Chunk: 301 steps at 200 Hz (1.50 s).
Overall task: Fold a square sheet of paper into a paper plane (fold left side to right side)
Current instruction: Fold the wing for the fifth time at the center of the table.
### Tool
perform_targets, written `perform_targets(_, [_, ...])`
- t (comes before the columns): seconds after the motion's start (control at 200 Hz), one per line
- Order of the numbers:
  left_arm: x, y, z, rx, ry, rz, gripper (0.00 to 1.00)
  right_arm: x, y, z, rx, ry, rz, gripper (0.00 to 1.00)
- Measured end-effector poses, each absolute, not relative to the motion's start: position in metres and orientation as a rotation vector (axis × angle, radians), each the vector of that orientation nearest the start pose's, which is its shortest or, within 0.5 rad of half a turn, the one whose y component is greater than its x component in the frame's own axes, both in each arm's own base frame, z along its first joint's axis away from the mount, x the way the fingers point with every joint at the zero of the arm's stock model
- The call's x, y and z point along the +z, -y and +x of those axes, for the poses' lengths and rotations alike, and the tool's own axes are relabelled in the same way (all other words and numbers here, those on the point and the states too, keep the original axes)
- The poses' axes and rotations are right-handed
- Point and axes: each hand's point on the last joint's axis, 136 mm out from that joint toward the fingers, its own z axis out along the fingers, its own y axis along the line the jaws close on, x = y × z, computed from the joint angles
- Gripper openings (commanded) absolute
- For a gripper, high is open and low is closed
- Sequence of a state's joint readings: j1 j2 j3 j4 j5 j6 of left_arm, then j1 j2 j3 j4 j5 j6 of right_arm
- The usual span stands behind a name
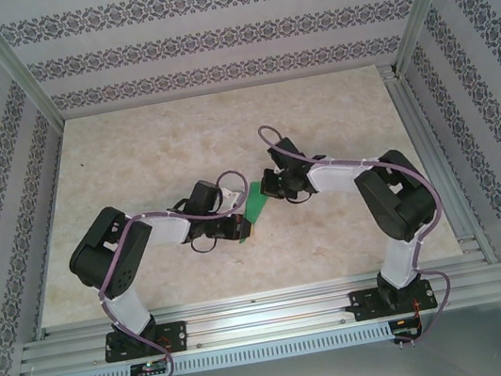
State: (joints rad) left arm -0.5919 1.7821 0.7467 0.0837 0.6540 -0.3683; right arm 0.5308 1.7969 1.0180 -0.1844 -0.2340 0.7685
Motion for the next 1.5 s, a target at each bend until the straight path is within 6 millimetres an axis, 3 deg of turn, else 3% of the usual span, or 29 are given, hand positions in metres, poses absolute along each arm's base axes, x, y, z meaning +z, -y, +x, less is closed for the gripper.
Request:
perform_targets(0.115, [0.02, 0.295, 0.252, -1.186, -2.585, 0.581, 0.06, 0.079, -0.254, 0.356, 0.807, -2.598, 0.197, 0.04])
perform_targets(0.195, [0.021, 0.295, 0.252, -1.183, -2.583, 0.581, 0.06, 0.085, -0.261, 0.35, 0.843, -2.567, 0.186, 0.02])
perform_targets(0.385, [0.021, 0.295, 0.252, -1.174, -2.582, 0.583, 0.06, 0.046, -0.282, 0.315, 0.873, -2.653, 0.19, 0.02])
perform_targets(0.544, [0.021, 0.295, 0.252, -1.171, -2.582, 0.583, 0.06, 0.022, -0.294, 0.305, 0.883, -2.701, 0.208, 0.01])
perform_targets(0.889, [0.02, 0.294, 0.253, -1.153, -2.581, 0.58, 0.05, 0.015, -0.291, 0.314, 0.87, -2.708, 0.181, 0.01])
perform_targets(1.244, [0.02, 0.293, 0.254, -1.14, -2.571, 0.577, 0.05, 0.014, -0.239, 0.361, 0.647, -2.653, 0.163, 0.02])
perform_targets(1.504, [0.02, 0.282, 0.245, -1.105, -2.579, 0.562, 0.1, 0.014, -0.234, 0.379, 0.614, -2.647, 0.135, 0.02])
